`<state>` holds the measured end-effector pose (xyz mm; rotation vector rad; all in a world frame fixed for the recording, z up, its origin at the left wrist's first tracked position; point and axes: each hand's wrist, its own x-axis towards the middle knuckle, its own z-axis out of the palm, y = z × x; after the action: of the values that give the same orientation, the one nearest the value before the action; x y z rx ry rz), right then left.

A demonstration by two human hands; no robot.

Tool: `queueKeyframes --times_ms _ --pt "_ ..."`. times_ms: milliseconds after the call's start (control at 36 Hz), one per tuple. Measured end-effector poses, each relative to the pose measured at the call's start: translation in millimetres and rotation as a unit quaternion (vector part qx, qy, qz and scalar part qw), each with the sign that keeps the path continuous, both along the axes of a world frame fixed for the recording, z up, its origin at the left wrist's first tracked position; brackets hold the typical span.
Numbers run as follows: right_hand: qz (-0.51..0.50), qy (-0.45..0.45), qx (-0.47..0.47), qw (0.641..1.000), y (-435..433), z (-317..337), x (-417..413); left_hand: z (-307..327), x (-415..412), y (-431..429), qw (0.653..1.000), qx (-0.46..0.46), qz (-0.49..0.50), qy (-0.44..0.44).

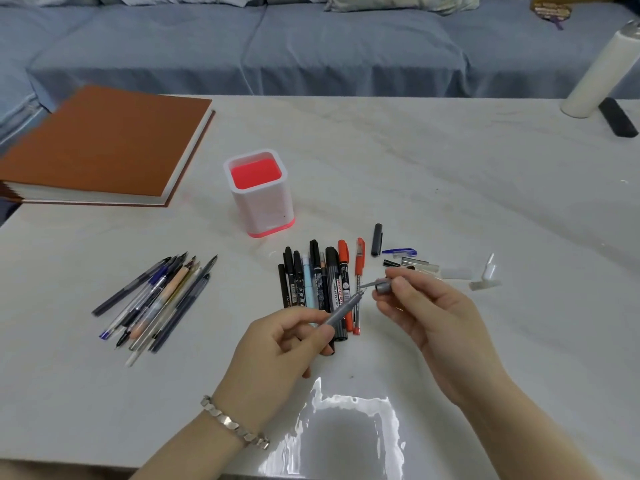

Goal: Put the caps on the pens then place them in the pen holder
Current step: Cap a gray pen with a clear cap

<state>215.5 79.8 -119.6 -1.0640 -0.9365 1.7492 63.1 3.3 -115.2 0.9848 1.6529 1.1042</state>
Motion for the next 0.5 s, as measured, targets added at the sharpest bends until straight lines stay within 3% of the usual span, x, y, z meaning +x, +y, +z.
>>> queueKeyframes --times_ms 500 --pt "0.086 -0.091 0.057 0.990 -10.7 -0.2 -5.7 5.8 -1.5 -6.6 1.000 0.006 -0.001 0.023"
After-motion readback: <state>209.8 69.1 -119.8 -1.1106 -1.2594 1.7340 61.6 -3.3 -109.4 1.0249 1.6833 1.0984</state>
